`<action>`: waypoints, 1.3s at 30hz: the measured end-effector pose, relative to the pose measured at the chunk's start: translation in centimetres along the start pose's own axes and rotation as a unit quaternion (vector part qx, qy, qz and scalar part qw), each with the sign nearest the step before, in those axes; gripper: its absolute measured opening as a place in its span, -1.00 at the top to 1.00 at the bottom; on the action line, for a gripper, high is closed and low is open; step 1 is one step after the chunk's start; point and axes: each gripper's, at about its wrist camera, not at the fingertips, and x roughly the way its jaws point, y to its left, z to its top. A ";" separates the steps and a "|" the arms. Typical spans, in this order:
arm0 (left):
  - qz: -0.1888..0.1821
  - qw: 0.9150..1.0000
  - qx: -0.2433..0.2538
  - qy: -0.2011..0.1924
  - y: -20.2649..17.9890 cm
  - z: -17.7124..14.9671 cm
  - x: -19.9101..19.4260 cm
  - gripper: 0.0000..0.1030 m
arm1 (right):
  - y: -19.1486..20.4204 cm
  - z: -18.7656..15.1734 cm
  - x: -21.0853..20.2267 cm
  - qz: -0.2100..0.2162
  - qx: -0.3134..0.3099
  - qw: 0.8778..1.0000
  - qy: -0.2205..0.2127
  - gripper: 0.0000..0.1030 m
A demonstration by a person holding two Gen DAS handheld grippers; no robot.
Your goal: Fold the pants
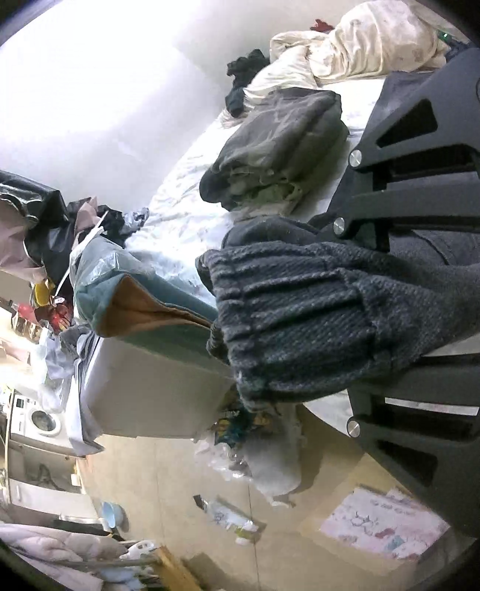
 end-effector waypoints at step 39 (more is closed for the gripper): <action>-0.005 0.985 -0.087 0.149 9.8 -2.2 -10.9 0.63 | -10.6 11.0 -15.9 -0.077 0.081 0.984 -0.141 0.85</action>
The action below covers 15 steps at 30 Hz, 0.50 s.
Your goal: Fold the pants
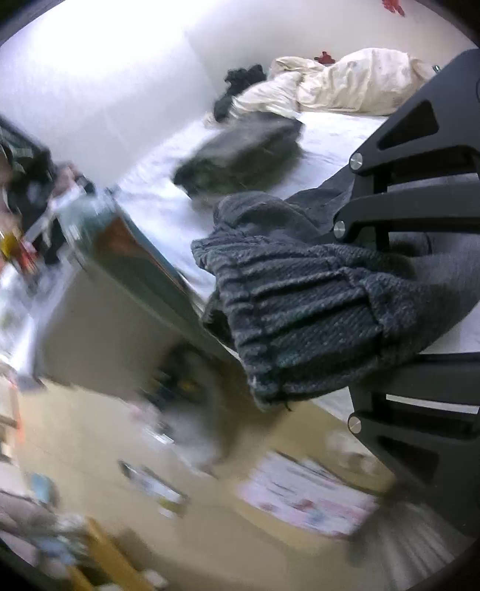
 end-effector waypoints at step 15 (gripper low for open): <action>0.152 0.979 0.059 0.125 4.6 -7.0 5.2 0.59 | -7.4 -5.3 -1.0 -0.389 -0.037 0.917 0.080 -0.20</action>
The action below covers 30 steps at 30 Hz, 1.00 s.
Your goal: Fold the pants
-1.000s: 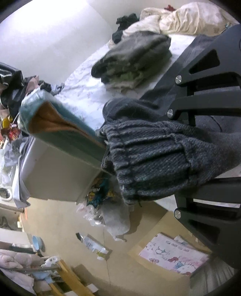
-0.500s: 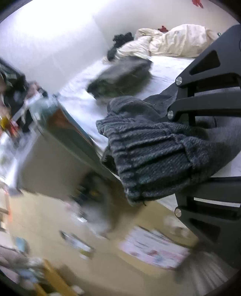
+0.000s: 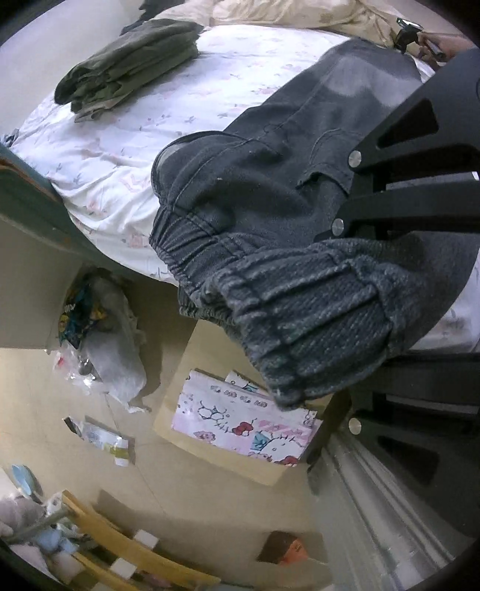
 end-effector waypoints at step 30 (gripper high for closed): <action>-0.006 0.992 0.115 -0.044 -4.1 -2.4 -2.0 0.64 | 30.6 -53.0 -13.1 0.408 -0.516 0.709 0.253 1.00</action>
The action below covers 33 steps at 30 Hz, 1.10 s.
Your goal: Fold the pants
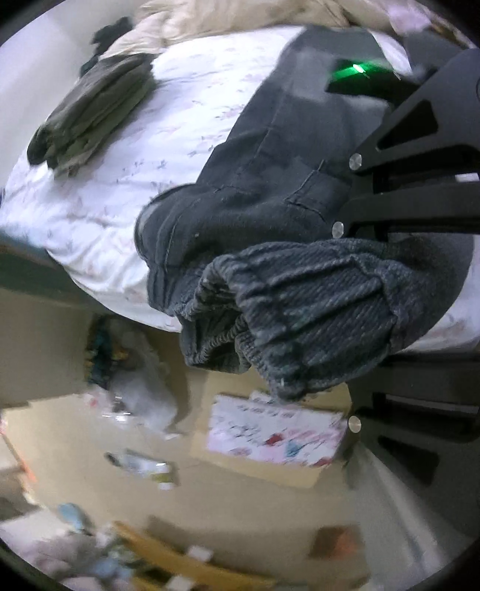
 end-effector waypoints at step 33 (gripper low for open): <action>-0.045 0.885 0.464 -0.021 -34.4 -21.1 5.2 -0.32 | -17.2 -13.9 -30.3 0.077 0.125 0.939 -0.312 -0.32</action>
